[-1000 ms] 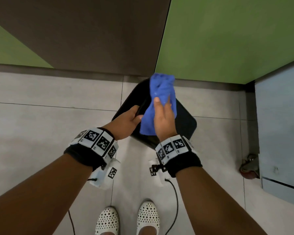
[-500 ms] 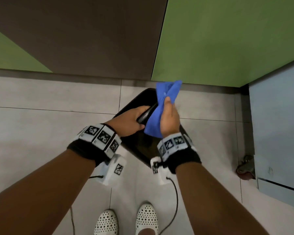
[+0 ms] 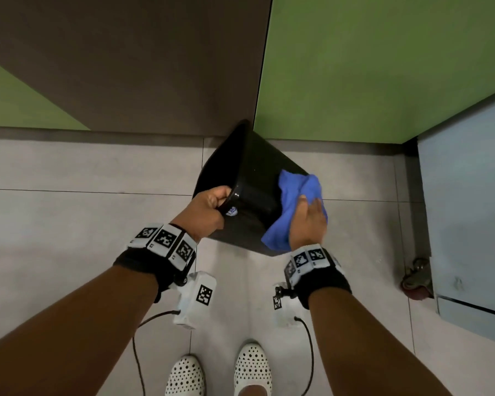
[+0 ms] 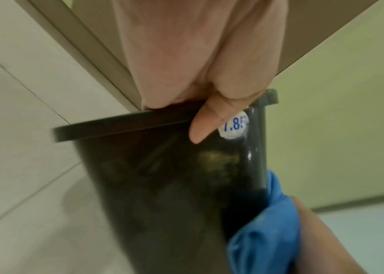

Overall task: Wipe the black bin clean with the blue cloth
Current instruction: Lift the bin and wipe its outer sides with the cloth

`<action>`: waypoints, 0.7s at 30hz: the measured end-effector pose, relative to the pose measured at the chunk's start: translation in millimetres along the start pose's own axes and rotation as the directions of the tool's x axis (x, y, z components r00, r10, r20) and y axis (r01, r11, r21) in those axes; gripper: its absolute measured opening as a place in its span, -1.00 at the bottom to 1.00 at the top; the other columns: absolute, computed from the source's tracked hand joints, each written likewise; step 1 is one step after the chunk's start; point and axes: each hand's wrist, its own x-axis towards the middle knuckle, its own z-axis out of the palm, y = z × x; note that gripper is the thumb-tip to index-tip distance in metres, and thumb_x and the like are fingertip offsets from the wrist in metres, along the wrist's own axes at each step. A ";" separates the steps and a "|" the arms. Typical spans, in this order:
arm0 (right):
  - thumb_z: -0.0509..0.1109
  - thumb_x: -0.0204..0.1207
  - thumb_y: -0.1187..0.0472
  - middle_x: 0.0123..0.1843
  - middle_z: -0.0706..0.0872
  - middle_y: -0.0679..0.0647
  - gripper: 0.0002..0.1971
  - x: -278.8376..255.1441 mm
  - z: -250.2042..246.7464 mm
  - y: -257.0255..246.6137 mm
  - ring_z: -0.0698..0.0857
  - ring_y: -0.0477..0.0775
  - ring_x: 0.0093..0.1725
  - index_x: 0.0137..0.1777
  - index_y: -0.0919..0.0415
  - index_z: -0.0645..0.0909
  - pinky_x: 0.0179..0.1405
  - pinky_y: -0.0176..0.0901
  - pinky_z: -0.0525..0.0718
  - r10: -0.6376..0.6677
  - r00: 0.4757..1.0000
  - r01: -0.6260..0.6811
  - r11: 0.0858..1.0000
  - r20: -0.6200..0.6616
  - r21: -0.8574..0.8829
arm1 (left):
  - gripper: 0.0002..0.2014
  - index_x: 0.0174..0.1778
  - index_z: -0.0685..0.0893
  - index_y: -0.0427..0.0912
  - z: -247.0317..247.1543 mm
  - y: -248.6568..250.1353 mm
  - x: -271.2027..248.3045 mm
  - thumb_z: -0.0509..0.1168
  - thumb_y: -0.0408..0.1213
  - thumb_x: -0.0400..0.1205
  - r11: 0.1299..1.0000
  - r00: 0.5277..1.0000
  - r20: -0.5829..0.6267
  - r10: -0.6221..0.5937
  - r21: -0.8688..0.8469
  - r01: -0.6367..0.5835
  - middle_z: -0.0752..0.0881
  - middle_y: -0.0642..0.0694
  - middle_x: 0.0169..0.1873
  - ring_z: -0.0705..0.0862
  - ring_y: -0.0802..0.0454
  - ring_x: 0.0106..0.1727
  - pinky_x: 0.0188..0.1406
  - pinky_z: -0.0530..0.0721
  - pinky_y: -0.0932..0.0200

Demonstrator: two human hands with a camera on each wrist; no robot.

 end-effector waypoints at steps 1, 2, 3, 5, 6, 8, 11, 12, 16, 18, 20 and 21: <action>-0.06 0.68 0.01 0.58 0.37 0.31 -0.45 1.4 -2.5 7.9 0.32 0.22 0.58 0.54 0.35 0.29 0.61 0.10 0.20 0.090 0.996 -0.090 0.996 0.006 0.005 | -0.50 -0.20 0.65 -0.20 0.0 -2.5 -2.3 0.09 -0.87 0.27 0.999 1.000 0.009 0.007 0.052 -0.007 0.74 -0.03 -0.39 0.71 0.19 -0.26 -0.29 0.61 0.32; -0.06 0.70 0.05 0.61 0.32 0.30 -0.47 0.6 -2.6 14.1 0.28 0.22 0.61 0.57 0.33 0.24 0.63 0.10 0.16 0.148 0.989 -0.149 0.988 0.023 0.032 | -0.56 -0.19 0.65 -0.25 0.6 -2.4 -4.3 0.12 -0.86 0.31 0.995 0.999 0.029 0.019 0.095 -0.022 0.70 -0.09 -0.36 0.68 0.15 -0.22 -0.24 0.58 0.31; -0.06 0.70 0.06 0.64 0.26 0.28 -0.47 -3.2 -2.1 16.9 0.22 0.21 0.63 0.60 0.31 0.18 0.65 0.12 0.11 0.183 0.982 -0.186 0.980 0.053 0.068 | -0.59 -0.17 0.64 -0.25 2.1 -0.5 -5.0 0.17 -0.84 0.35 0.992 0.998 0.053 0.031 0.118 -0.038 0.69 -0.06 -0.36 0.66 0.19 -0.23 -0.22 0.57 0.35; -0.07 0.71 0.05 0.69 0.14 0.21 -0.46 -12.6 1.6 18.1 0.11 0.17 0.67 0.64 0.27 0.06 0.67 0.14 0.03 0.201 0.972 -0.215 0.971 0.123 0.109 | -0.60 -0.03 0.61 -0.15 6.7 8.7 -4.7 0.26 -0.75 0.43 0.997 0.995 0.084 0.045 0.060 -0.050 0.70 0.05 -0.33 0.66 0.38 -0.30 -0.24 0.59 0.51; -0.06 0.71 0.04 0.70 0.08 0.19 -0.44 -17.7 4.2 15.9 0.05 0.15 0.69 0.65 0.25 0.00 0.68 0.13 -0.01 0.197 0.969 -0.216 0.968 0.146 0.127 | -0.62 0.07 0.58 -0.15 8.2 12.9 -3.2 0.27 -0.69 0.48 0.998 0.996 0.072 0.057 0.007 -0.058 0.71 0.05 -0.25 0.68 0.42 -0.30 -0.21 0.61 0.55; 0.01 0.69 0.00 0.72 -0.04 0.14 -0.37 -30.4 11.1 5.6 -0.06 0.13 0.70 0.65 0.23 -0.11 0.69 0.09 -0.10 0.156 0.974 -0.184 0.969 0.167 0.165 | -0.66 0.18 0.55 -0.19 8.2 17.4 -0.7 0.25 -0.60 0.55 0.996 0.997 0.033 0.072 -0.053 -0.070 0.72 0.00 -0.13 0.71 0.42 -0.23 -0.12 0.64 0.55; 0.08 0.66 -0.02 0.72 -0.12 0.04 -0.31 -59.2 25.3 -17.1 -0.19 0.07 0.69 0.65 0.17 -0.16 0.68 0.14 -0.21 -0.131 0.962 0.102 0.986 0.239 0.133 | -0.66 0.19 0.58 -0.24 5.0 17.1 -1.4 0.21 -0.64 0.56 0.997 0.997 -0.003 0.077 0.006 -0.077 0.70 -0.15 -0.07 0.68 0.23 -0.13 -0.07 0.63 0.50; 0.08 0.64 -0.02 0.72 -0.12 0.02 -0.31 -63.0 30.8 -20.5 -0.22 0.04 0.69 0.66 0.16 -0.16 0.68 0.14 -0.25 -0.224 0.941 0.199 0.972 0.253 0.122 | -0.65 0.17 0.59 -0.23 3.3 16.4 -2.4 0.19 -0.66 0.55 0.997 0.997 -0.014 0.076 0.032 -0.076 0.69 -0.15 -0.06 0.66 0.17 -0.09 -0.04 0.62 0.45; 0.04 0.68 0.00 0.72 -0.06 0.03 -0.37 -31.5 35.1 -25.1 -0.15 0.04 0.70 0.66 0.15 -0.10 0.64 0.16 -0.18 -0.158 0.963 0.172 0.984 0.220 -0.044 | -0.56 0.11 0.61 -0.14 -1.8 13.2 -5.7 0.18 -0.73 0.49 0.998 0.999 -0.006 0.053 0.022 -0.053 0.73 -0.06 -0.12 0.70 0.21 -0.13 -0.08 0.66 0.42; -0.05 0.70 -0.01 0.73 -0.10 0.09 -0.42 -10.6 23.2 -26.8 -0.15 0.13 0.70 0.66 0.16 -0.07 0.62 0.25 -0.14 0.034 0.976 -0.013 0.995 0.216 -0.097 | -0.54 0.14 0.63 -0.17 -2.2 10.0 -7.8 0.19 -0.74 0.47 0.997 0.999 -0.007 0.049 0.053 -0.049 0.73 -0.12 -0.08 0.71 0.14 -0.09 -0.01 0.66 0.35; -0.11 0.72 -0.01 0.72 -0.14 0.14 -0.46 1.8 11.3 -32.5 -0.13 0.24 0.69 0.65 0.14 -0.05 0.63 0.33 -0.12 0.183 0.957 -0.176 0.983 0.226 -0.050 | -0.54 0.16 0.65 -0.19 -1.4 7.6 -8.8 0.21 -0.73 0.46 0.995 0.998 -0.008 0.060 0.081 -0.059 0.74 -0.11 -0.07 0.70 0.10 -0.07 -0.01 0.65 0.35; -0.12 0.72 -0.02 0.72 -0.14 0.13 -0.45 4.4 11.2 -35.5 -0.13 0.25 0.69 0.66 0.14 -0.06 0.63 0.33 -0.12 0.199 0.951 -0.194 0.980 0.235 -0.042 | -0.54 0.14 0.65 -0.18 -1.6 6.4 -9.1 0.20 -0.73 0.46 0.995 0.998 -0.025 0.065 0.078 -0.063 0.74 -0.11 -0.08 0.70 0.11 -0.08 -0.04 0.65 0.38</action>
